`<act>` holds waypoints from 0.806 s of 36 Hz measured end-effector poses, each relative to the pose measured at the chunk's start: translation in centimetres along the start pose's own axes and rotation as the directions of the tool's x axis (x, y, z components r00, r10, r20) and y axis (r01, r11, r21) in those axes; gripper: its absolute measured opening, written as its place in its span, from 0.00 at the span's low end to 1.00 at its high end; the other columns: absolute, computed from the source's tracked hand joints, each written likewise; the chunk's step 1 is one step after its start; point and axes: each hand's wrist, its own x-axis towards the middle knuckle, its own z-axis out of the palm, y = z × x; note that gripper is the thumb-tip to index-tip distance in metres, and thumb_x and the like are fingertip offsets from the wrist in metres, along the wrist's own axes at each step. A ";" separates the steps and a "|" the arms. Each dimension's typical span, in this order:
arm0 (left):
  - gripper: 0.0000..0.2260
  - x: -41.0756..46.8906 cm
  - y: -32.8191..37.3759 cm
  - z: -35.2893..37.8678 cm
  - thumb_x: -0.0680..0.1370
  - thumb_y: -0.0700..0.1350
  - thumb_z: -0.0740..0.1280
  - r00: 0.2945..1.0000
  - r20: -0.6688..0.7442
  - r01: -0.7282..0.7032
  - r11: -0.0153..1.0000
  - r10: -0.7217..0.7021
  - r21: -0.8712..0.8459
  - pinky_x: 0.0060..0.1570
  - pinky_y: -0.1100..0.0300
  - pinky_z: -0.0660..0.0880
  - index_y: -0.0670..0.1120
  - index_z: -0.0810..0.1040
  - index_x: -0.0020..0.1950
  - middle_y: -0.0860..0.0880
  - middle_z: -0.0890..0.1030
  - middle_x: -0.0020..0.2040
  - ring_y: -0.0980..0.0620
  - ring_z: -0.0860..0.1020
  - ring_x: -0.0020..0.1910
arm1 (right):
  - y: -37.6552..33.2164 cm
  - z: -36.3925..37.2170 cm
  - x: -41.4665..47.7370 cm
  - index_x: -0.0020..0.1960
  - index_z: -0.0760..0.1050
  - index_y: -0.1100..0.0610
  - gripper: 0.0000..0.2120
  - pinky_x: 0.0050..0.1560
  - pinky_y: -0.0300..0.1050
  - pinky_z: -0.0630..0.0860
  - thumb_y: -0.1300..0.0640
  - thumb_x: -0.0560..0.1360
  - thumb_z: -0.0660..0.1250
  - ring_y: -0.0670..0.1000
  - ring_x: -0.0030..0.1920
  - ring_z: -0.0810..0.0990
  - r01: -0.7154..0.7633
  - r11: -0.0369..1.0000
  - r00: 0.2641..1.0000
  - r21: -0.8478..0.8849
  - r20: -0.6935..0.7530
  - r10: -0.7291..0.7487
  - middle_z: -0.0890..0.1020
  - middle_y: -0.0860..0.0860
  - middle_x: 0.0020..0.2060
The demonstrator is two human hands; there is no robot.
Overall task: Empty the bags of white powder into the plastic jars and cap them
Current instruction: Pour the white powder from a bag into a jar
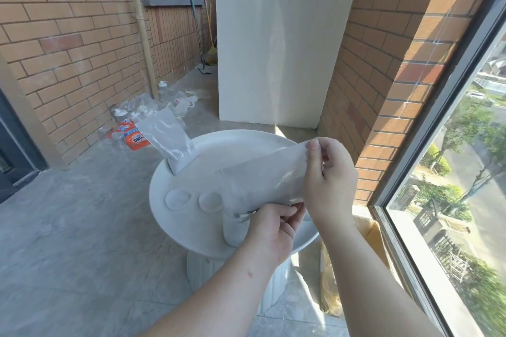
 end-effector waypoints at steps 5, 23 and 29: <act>0.16 0.0 0.1 0.0 0.74 0.21 0.54 1.000 -0.013 0.006 1.000 -0.006 0.004 0.40 0.56 0.83 0.34 0.79 0.47 0.40 0.85 0.38 0.47 0.85 0.35 | 0.0 0.0 0.0 0.48 0.77 0.57 0.13 0.46 0.46 0.73 0.52 0.82 0.58 0.47 0.44 0.75 0.007 1.000 1.000 0.000 -0.005 -0.007 0.78 0.45 0.40; 0.18 -0.4 -0.1 0.3 0.74 0.22 0.53 1.000 0.011 0.022 0.999 -0.022 -0.030 0.35 0.58 0.82 0.34 0.81 0.43 0.41 0.85 0.40 0.47 0.85 0.34 | 0.0 0.1 0.0 0.48 0.78 0.57 0.13 0.47 0.48 0.74 0.52 0.82 0.59 0.48 0.45 0.76 0.022 1.000 1.000 0.012 0.002 -0.022 0.80 0.47 0.42; 0.17 -0.3 -0.1 0.5 0.73 0.23 0.54 0.998 0.021 0.056 0.997 -0.055 -0.058 0.31 0.60 0.80 0.35 0.81 0.45 0.42 0.85 0.40 0.48 0.85 0.33 | 0.1 0.0 -0.4 0.49 0.78 0.55 0.11 0.46 0.42 0.71 0.52 0.83 0.59 0.44 0.45 0.76 0.014 1.000 1.000 0.020 0.017 -0.015 0.80 0.44 0.42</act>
